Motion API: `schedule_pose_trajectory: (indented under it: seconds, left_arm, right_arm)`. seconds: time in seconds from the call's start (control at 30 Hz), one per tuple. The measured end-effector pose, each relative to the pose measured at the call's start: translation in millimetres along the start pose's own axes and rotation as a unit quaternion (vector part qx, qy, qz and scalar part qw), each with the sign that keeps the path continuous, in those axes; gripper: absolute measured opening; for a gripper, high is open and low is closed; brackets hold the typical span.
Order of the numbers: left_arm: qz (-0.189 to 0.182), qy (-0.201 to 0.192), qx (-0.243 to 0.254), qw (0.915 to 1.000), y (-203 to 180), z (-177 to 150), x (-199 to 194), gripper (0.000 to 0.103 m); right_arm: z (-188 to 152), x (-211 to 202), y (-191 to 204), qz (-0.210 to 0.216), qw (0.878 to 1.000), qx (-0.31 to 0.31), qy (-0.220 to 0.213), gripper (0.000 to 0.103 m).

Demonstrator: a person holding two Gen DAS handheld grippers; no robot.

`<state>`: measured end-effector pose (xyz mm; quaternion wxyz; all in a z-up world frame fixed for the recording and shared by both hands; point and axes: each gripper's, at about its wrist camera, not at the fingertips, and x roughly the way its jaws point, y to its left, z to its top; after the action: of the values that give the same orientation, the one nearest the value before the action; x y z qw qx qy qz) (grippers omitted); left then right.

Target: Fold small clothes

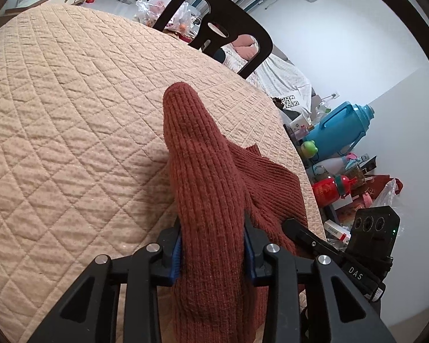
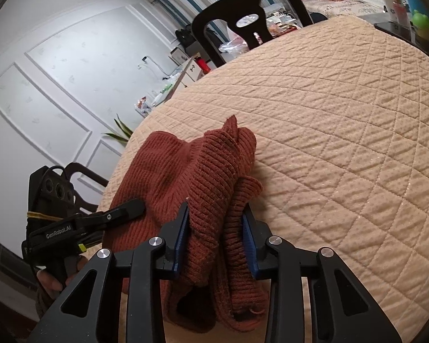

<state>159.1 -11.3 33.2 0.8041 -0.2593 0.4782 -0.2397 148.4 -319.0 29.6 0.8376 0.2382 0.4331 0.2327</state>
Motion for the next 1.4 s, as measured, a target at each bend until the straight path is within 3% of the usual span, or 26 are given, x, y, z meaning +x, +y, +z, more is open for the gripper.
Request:
schedule_pose_trajectory:
  seconds: [0.37,0.93,1.4]
  left_arm:
    - [0.01,-0.029,-0.004,0.9995,21,-2,-49,0.036]
    - [0.059,-0.074,-0.032,0.995,105,2,-136,0.036]
    - [0.096,-0.094,-0.044,0.9899,157,27,-165,0.036]
  right_arm:
    - [2,16,46,0.018,0.999,-0.026,-0.001,0.034]
    - [-14,90,142,0.063,0.995,-0.07,0.037,0.034]
    - [-23,147,189,0.086,0.992,-0.075,0.054,0.034]
